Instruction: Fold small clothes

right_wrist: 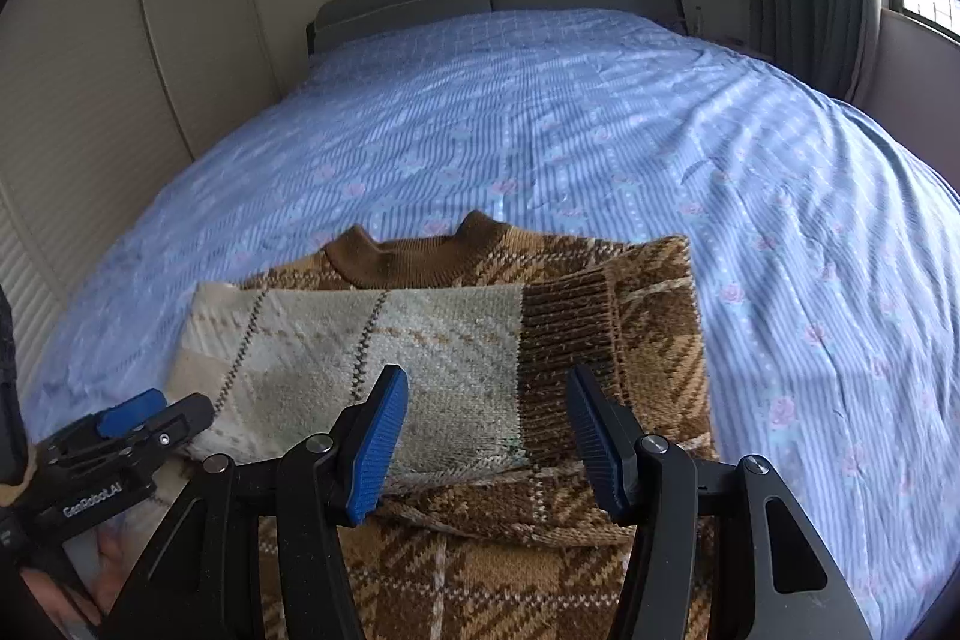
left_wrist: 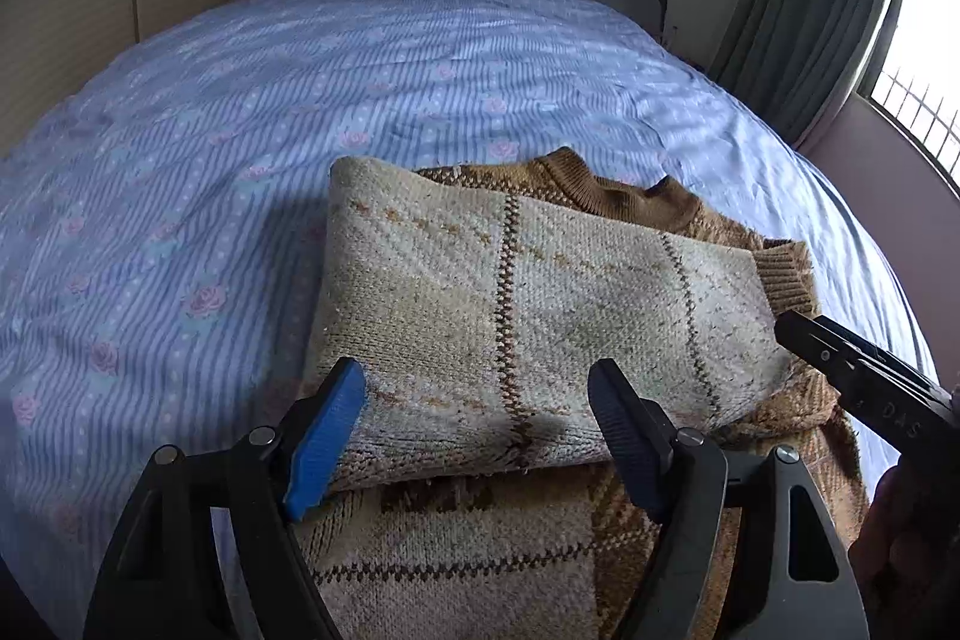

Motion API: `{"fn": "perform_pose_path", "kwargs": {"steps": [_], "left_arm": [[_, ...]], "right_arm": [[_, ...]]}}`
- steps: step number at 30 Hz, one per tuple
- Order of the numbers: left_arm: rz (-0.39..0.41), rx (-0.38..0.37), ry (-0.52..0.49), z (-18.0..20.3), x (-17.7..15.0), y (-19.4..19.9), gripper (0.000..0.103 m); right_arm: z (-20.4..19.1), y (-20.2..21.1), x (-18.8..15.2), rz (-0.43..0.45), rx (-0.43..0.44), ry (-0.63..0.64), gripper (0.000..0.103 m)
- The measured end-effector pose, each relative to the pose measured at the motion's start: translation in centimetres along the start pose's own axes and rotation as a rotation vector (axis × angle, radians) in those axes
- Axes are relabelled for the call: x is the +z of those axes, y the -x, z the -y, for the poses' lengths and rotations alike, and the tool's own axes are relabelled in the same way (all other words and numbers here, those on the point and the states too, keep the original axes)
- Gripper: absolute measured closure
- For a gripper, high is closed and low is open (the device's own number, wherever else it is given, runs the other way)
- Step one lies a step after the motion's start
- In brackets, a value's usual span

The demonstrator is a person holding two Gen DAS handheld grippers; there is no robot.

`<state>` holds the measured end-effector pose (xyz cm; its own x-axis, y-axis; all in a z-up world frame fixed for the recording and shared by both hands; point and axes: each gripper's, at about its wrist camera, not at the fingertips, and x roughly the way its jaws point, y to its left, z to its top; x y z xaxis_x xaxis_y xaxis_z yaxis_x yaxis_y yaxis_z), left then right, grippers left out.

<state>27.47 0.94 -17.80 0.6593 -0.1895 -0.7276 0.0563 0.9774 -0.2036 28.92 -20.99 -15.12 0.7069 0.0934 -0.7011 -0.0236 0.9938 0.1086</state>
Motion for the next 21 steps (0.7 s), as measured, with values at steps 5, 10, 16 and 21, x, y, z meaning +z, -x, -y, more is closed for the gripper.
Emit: {"fn": "perform_pose_path", "kwargs": {"steps": [5,10,16,21], "left_arm": [[-0.001,0.042,-0.064,0.4,-0.7,-0.9,0.019],[-0.014,0.071,-0.081,0.4,-0.6,-1.3,0.017],[-0.013,0.122,-0.093,0.8,-0.5,2.3,0.017],[-0.012,0.135,-0.108,1.1,-2.4,7.3,0.017]], "right_arm": [[0.2,-2.6,-1.3,-0.071,-0.041,0.011,0.047],[-1.5,-3.3,-1.8,-0.064,-0.102,0.103,0.040],[-1.3,0.6,-1.5,-0.001,-0.103,0.078,0.040],[-1.1,6.6,-3.4,0.049,-0.115,0.103,0.040]]}}
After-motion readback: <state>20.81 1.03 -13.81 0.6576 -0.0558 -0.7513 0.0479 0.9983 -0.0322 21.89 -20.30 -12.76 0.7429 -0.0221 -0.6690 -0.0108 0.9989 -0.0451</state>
